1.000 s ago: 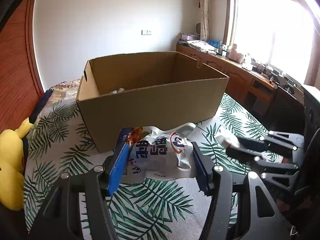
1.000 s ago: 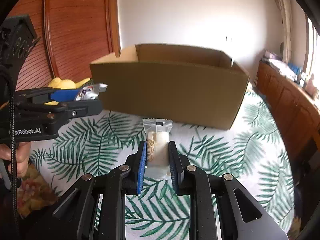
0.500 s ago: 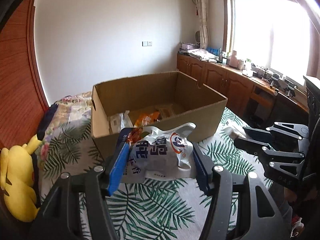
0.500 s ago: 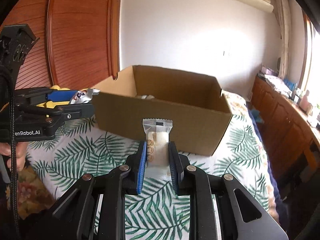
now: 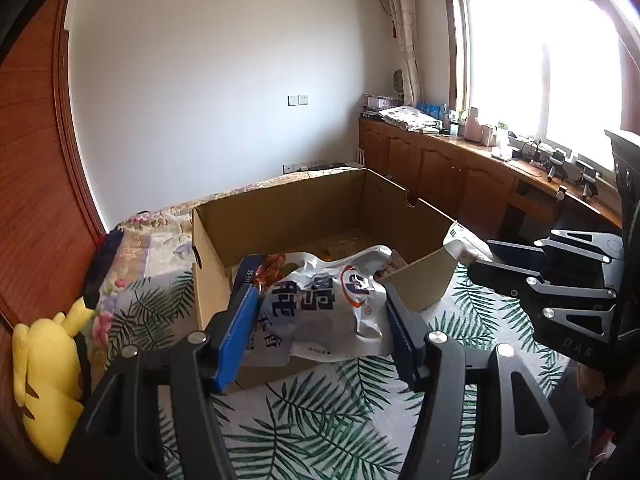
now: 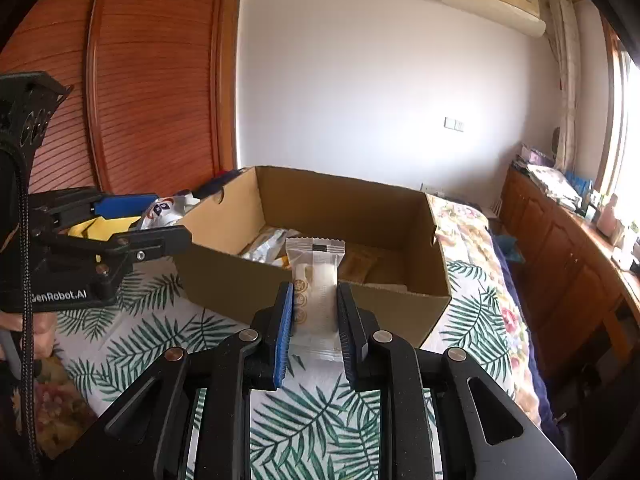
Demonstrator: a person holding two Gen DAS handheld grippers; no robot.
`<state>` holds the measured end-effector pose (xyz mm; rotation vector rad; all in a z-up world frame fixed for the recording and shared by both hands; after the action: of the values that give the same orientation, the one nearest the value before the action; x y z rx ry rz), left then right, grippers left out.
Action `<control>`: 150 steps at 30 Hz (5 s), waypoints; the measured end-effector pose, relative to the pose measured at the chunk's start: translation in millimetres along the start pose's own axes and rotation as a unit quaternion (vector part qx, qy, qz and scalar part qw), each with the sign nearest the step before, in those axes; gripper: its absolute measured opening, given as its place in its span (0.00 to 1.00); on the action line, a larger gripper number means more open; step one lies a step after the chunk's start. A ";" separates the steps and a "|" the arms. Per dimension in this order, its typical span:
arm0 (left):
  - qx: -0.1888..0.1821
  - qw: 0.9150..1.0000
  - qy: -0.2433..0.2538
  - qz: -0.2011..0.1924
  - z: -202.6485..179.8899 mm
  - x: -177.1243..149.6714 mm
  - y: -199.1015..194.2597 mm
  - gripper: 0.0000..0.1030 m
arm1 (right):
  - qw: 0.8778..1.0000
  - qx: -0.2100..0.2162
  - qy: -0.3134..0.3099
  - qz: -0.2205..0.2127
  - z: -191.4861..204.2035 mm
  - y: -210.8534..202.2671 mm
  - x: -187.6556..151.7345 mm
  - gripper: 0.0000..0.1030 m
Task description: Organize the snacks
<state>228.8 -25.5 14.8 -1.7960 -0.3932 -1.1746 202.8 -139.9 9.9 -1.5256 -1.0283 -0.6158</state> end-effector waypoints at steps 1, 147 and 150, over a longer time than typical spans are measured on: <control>0.001 1.000 0.004 0.002 -0.7 1.0 2.0 0.59 | 1.000 0.001 -0.001 0.003 0.3 2.6 1.0 0.19; 0.081 0.992 -0.061 -0.068 -67.9 -100.0 -107.7 1.00 | 0.992 -0.067 0.093 -0.047 -8.6 -116.3 -76.0 1.00; 0.083 0.992 -0.064 -0.069 -66.2 -101.9 -109.1 1.00 | 0.992 -0.070 0.092 -0.047 -8.4 -115.8 -77.7 1.00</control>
<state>68.6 -2.1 -6.6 -1.7261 -0.6791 -1.0893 66.9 -171.5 5.4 -1.5165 -0.9351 -0.8931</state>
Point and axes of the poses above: each gripper's, at about its wrist camera, not at the fingertips, and y roughly the way its jaws point, z to its left, x to its top, the point moved 6 cm from there along y, roughly the way its jaws point, and after that the axes turned 15 degrees about -x, right-handed, at the moved point
